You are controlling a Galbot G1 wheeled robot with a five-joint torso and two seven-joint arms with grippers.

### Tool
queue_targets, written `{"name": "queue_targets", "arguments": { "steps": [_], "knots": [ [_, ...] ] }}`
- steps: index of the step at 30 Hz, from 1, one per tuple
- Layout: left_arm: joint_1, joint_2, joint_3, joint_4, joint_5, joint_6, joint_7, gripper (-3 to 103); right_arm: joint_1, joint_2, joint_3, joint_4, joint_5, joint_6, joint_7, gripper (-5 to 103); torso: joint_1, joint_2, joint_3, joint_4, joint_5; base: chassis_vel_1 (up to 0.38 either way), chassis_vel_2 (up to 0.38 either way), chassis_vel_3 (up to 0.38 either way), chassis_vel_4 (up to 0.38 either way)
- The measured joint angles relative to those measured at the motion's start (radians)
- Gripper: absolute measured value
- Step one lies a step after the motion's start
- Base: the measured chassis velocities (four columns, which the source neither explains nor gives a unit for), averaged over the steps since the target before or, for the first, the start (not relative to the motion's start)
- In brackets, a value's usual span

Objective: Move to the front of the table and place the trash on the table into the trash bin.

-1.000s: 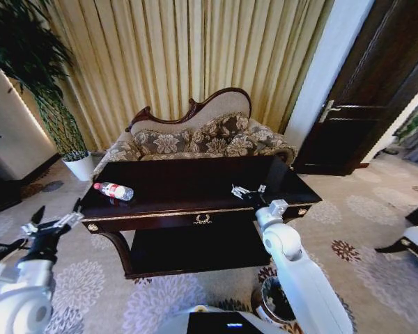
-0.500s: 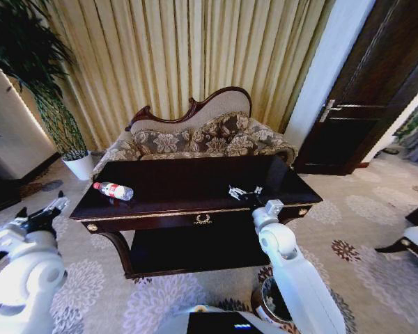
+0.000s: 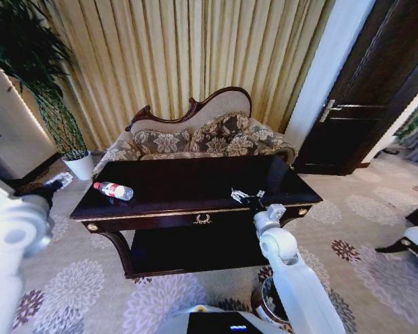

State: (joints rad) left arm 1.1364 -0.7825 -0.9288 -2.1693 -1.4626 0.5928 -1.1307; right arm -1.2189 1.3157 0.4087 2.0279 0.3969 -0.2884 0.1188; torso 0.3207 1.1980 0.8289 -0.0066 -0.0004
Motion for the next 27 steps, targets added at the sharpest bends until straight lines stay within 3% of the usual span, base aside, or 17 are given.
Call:
{"name": "queue_targets", "arguments": {
  "steps": [2, 8, 11, 12, 14, 18, 22, 27],
  "knots": [
    [-0.069, 0.025, 0.055, 0.073, -0.004, 0.001, -0.034, 100, -0.002, 0.006, -0.005, -0.001, -0.006, -0.001, 0.000, 100, 0.000, 0.000, 0.000, 0.0002, 0.0001, 0.000, 0.000, 0.000, 0.000],
    [-0.165, 0.054, 0.124, 0.165, -0.003, 0.005, -0.037, 100, -0.007, 0.003, -0.010, 0.005, -0.008, -0.004, 0.000, 100, 0.000, 0.000, 0.000, 0.0000, 0.0002, 0.000, 0.000, 0.000, 0.000],
    [-0.222, 0.069, 0.162, 0.230, -0.002, -0.009, 0.041, 100, -0.011, -0.009, -0.008, 0.011, -0.007, -0.005, 0.000, 100, 0.000, 0.000, 0.000, 0.0000, 0.0003, 0.000, 0.000, 0.000, 0.000],
    [-0.222, 0.069, 0.162, 0.230, -0.002, -0.009, 0.041, 100, -0.011, -0.009, -0.008, 0.011, -0.007, -0.005, 0.000, 100, 0.000, 0.000, 0.000, 0.0000, 0.0003, 0.000, 0.000, 0.000, 0.000],
    [-0.250, 0.073, 0.176, 0.281, 0.001, -0.041, 0.145, 100, -0.016, -0.022, -0.004, 0.017, -0.003, -0.006, 0.000, 100, 0.000, 0.000, 0.000, 0.0002, 0.0002, 0.000, 0.000, 0.000, 0.000],
    [-0.283, 0.066, 0.194, 0.321, -0.003, -0.072, 0.191, 100, -0.025, -0.035, 0.000, 0.025, 0.001, -0.006, 0.000, 100, 0.000, 0.000, 0.000, 0.0001, 0.0004, 0.000, 0.000, 0.000, 0.000],
    [-0.302, 0.049, 0.220, 0.351, 0.008, -0.092, 0.192, 100, -0.030, -0.038, 0.002, 0.027, 0.002, -0.006, 0.000, 100, 0.000, 0.000, 0.000, 0.0001, 0.0003, 0.000, 0.000, 0.000, 0.000],
    [-0.356, 0.014, 0.290, 0.404, 0.035, -0.111, 0.136, 100, -0.027, -0.042, -0.003, 0.028, 0.009, -0.006, 0.000, 100, 0.000, 0.000, 0.000, 0.0001, 0.0003, 0.000, 0.000, 0.000, 0.000]
  ]
}}
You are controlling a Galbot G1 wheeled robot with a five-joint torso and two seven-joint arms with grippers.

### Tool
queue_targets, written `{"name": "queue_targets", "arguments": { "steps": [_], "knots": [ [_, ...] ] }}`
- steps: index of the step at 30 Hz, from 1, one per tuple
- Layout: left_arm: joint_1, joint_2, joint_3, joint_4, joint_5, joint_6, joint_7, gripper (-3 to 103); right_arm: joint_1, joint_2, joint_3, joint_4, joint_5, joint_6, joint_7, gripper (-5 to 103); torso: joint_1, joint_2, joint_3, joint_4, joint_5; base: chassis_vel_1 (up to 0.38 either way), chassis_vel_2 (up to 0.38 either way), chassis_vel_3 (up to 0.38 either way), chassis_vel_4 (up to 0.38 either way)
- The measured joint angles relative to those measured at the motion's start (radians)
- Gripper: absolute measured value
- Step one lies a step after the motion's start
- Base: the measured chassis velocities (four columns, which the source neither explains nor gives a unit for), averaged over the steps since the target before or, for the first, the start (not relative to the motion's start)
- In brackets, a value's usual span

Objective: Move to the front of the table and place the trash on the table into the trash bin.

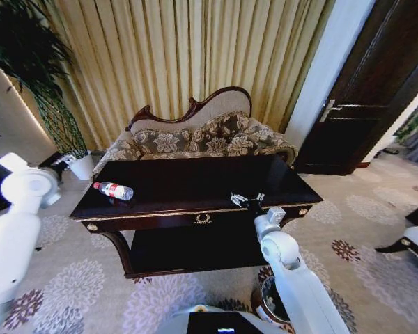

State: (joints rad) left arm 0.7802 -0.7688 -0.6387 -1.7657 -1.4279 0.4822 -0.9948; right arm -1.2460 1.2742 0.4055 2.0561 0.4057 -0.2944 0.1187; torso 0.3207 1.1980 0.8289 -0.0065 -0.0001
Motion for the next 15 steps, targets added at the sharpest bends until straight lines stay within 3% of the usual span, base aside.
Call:
{"name": "queue_targets", "arguments": {
  "steps": [2, 8, 15],
  "knots": [
    [-0.010, -0.006, 0.010, 0.001, 0.001, -0.002, -0.014, 100, 0.001, -0.001, -0.001, 0.000, 0.004, 0.000, 0.000, 100, 0.000, 0.000, 0.000, 0.0000, 0.0001, 0.000, 0.000, 0.000, 0.000],
    [-0.087, -0.059, 0.112, -0.008, 0.004, -0.002, -0.156, 100, 0.007, -0.015, -0.002, -0.002, 0.017, -0.002, 0.000, 100, 0.000, 0.000, 0.000, -0.0002, 0.0003, 0.000, 0.000, 0.000, 0.000],
    [-0.113, -0.099, 0.176, -0.030, 0.012, 0.024, -0.181, 100, 0.013, -0.030, 0.006, -0.011, 0.031, -0.003, 0.000, 100, 0.000, 0.000, 0.000, 0.0000, 0.0002, 0.000, 0.000, 0.000, 0.000]
  ]
}}
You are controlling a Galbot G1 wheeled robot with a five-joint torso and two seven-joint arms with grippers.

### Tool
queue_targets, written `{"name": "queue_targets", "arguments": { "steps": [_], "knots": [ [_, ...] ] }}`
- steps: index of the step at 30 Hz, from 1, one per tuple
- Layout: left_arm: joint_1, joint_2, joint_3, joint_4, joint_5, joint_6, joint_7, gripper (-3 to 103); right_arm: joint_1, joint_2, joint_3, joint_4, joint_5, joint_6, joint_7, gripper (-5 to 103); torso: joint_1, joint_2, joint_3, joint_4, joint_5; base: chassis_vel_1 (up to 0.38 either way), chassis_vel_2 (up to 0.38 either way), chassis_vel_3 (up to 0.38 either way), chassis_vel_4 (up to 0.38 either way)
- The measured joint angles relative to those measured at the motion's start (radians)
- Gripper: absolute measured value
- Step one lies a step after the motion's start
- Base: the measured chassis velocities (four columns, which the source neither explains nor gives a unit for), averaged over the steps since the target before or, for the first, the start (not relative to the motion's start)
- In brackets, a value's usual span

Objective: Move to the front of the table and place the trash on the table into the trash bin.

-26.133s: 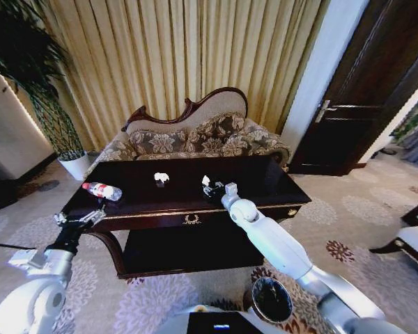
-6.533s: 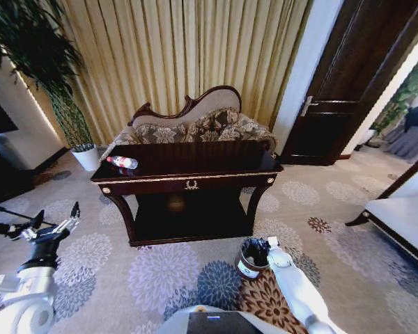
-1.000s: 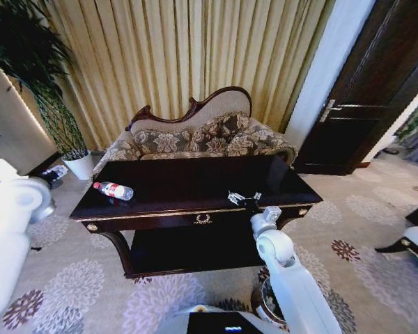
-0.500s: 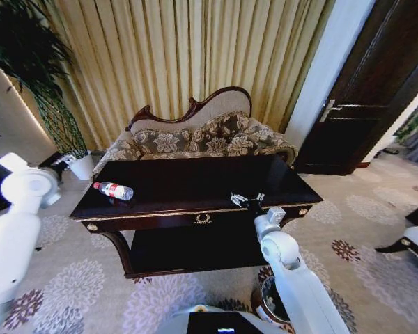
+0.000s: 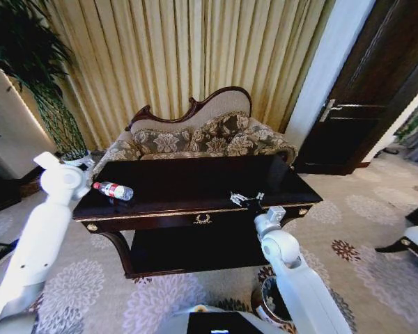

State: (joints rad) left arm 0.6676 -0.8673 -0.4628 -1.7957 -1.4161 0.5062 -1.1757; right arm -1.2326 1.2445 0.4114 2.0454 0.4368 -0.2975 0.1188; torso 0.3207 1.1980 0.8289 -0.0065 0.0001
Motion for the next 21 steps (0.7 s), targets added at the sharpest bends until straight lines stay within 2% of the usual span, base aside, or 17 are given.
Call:
{"name": "queue_targets", "arguments": {
  "steps": [1, 4, 10, 13, 14, 15, 17, 18, 21],
  "knots": [
    [0.000, 0.000, 0.000, 0.000, 0.000, 0.000, 0.000, 100, 0.000, 0.000, 0.000, 0.000, 0.000, 0.000, 0.000, 100, 0.000, 0.000, 0.000, 0.0000, 0.0000, 0.000, 0.000, 0.000, 0.000],
    [-0.016, -0.016, 0.026, 0.001, 0.004, 0.007, 0.049, 100, 0.006, 0.000, -0.002, -0.015, 0.001, 0.000, 0.000, 100, 0.000, 0.000, 0.000, 0.0002, 0.0000, 0.000, 0.000, 0.000, 0.000],
    [-0.056, -0.055, 0.072, 0.029, -0.008, -0.003, 0.011, 100, 0.012, 0.009, -0.017, -0.032, -0.002, 0.001, 0.000, 100, 0.000, 0.000, 0.000, -0.0002, -0.0001, 0.000, 0.000, 0.000, 0.000],
    [-0.080, -0.088, 0.104, 0.020, -0.072, -0.002, -0.064, 100, 0.021, 0.009, -0.023, -0.046, -0.004, 0.003, 0.000, 100, 0.000, 0.000, 0.000, 0.0003, -0.0001, 0.000, 0.000, 0.000, 0.000],
    [-0.100, -0.106, 0.121, 0.016, -0.116, -0.003, -0.123, 100, 0.027, 0.007, -0.024, -0.055, -0.004, 0.003, 0.000, 100, 0.000, 0.000, 0.000, 0.0001, -0.0001, 0.000, 0.000, 0.000, 0.000],
    [-0.100, -0.106, 0.121, 0.016, -0.116, -0.003, -0.123, 100, 0.027, 0.007, -0.024, -0.055, -0.004, 0.003, 0.000, 100, 0.000, 0.000, 0.000, 0.0001, -0.0001, 0.000, 0.000, 0.000, 0.000],
    [-0.122, -0.128, 0.150, 0.014, -0.141, -0.018, -0.186, 100, 0.030, 0.007, -0.025, -0.066, -0.004, 0.004, 0.000, 100, 0.000, 0.000, 0.000, -0.0003, 0.0001, 0.000, 0.000, 0.000, 0.000],
    [-0.122, -0.128, 0.150, 0.014, -0.141, -0.018, -0.186, 100, 0.030, 0.007, -0.025, -0.066, -0.004, 0.004, 0.000, 100, 0.000, 0.000, 0.000, -0.0003, 0.0001, 0.000, 0.000, 0.000, 0.000],
    [-0.156, -0.155, 0.203, 0.015, -0.139, -0.065, -0.256, 100, 0.029, 0.016, -0.024, -0.086, -0.011, 0.007, 0.000, 100, 0.000, 0.000, 0.000, -0.0001, 0.0001, 0.000, 0.000, 0.000, 0.000]
  ]
}}
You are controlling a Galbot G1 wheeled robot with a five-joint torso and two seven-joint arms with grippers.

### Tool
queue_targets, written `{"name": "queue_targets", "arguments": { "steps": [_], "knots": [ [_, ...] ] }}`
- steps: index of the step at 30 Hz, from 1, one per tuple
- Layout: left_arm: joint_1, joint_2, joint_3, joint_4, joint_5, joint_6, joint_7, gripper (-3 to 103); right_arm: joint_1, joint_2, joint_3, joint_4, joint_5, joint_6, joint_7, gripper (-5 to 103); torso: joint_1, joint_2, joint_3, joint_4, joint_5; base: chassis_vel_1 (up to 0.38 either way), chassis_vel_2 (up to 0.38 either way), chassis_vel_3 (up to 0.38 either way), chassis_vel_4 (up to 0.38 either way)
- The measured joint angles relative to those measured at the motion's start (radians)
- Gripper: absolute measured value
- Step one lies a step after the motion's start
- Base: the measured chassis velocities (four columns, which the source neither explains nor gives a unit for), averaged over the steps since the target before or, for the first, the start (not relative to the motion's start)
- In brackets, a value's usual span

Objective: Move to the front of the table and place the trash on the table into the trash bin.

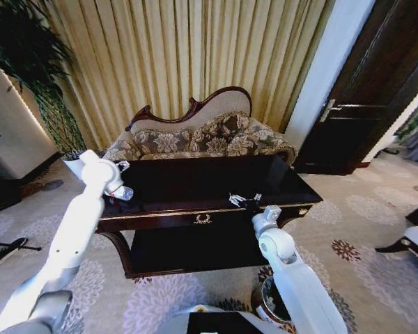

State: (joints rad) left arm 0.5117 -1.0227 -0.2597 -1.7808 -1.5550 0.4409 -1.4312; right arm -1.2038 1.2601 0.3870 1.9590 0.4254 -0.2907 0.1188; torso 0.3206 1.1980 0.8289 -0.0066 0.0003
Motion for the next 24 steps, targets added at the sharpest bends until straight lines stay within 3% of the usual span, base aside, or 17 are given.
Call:
{"name": "queue_targets", "arguments": {
  "steps": [8, 13, 24],
  "knots": [
    [-0.028, -0.019, 0.039, -0.028, -0.051, -0.084, -0.101, 100, 0.001, 0.015, -0.004, -0.041, -0.019, 0.013, 0.000, 100, 0.000, 0.000, 0.000, 0.0001, -0.0002, 0.000, 0.000, 0.000, 0.000],
    [-0.020, -0.009, 0.047, -0.057, -0.059, -0.113, -0.107, 100, 0.006, 0.030, -0.016, -0.067, -0.037, 0.019, 0.000, 100, 0.000, 0.000, 0.000, 0.0001, -0.0001, 0.000, 0.000, 0.000, 0.000],
    [0.076, 0.021, 0.014, -0.125, -0.065, -0.113, -0.104, 100, 0.008, 0.047, -0.020, -0.089, -0.052, 0.033, 0.000, 100, 0.000, 0.000, 0.000, 0.0000, -0.0008, 0.000, 0.000, 0.000, 0.000]
  ]
}}
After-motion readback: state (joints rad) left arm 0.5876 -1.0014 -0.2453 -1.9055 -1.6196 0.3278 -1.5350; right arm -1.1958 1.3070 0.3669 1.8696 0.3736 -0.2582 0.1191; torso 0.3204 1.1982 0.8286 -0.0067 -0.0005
